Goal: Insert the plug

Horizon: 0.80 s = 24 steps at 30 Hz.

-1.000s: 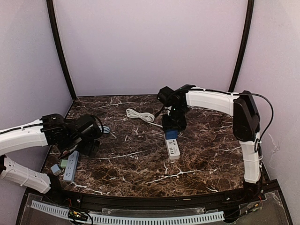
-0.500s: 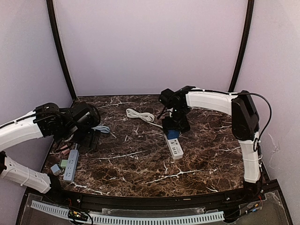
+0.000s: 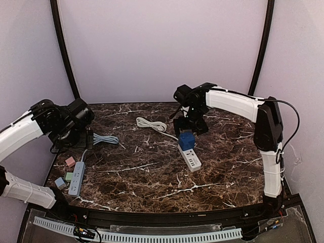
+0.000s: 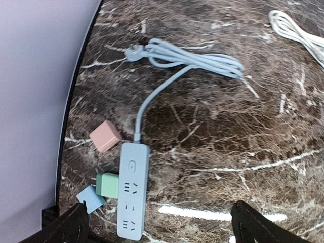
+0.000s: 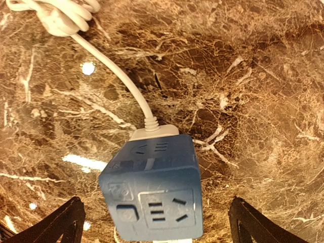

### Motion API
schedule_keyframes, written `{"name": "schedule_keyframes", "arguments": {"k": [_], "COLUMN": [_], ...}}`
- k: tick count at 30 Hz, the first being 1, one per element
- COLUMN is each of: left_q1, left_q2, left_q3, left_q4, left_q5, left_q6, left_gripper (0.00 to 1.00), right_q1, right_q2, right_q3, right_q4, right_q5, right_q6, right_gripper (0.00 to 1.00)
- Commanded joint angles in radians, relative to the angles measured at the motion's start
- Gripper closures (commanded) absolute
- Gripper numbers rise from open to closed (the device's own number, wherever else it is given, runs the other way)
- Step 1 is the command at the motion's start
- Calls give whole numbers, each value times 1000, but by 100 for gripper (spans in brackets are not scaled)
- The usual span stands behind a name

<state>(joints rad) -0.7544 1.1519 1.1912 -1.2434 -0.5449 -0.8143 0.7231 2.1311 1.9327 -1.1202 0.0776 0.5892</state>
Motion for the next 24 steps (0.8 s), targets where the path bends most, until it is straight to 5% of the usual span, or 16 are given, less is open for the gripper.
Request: {"name": "schedule_keyframes", "arguments": {"k": [1, 13, 24], "left_q1": [176, 659, 830], "left_q2": [1, 45, 286], "left_q3": [5, -206, -241], "left_q4": [-158, 36, 271], "left_q5": [79, 329, 409], "left_q6": [-106, -40, 130], "left_gripper": [1, 11, 24], "right_q1": [-8, -37, -63], "right_q2": [-94, -133, -141], "right_q3": [31, 41, 54], "right_q4": [-45, -22, -39], "right_q5": [-11, -62, -73], "right_q6": [-51, -147, -196], "right_gripper": [1, 1, 1]}}
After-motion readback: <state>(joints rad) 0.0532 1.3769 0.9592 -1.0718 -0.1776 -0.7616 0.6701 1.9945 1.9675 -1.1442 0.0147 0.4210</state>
